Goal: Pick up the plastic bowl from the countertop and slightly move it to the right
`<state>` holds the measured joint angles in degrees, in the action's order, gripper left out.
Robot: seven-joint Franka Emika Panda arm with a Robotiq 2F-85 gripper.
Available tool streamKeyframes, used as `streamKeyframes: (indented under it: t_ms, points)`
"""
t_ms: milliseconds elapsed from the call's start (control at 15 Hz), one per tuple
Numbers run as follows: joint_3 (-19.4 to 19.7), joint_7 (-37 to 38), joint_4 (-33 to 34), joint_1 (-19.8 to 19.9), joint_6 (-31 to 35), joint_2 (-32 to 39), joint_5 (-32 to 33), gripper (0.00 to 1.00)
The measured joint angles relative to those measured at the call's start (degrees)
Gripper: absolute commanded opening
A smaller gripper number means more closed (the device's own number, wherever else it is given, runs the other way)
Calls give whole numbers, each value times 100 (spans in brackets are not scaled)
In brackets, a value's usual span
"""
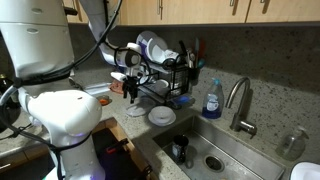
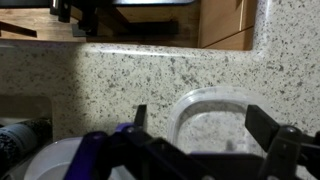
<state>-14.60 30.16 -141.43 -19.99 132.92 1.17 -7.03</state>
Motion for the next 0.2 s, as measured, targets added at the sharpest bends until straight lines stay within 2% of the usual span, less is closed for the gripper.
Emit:
streamKeyframes:
  t_ms: [200]
  points:
    - [-34,-110,-18,2,-97,-98,-1,100]
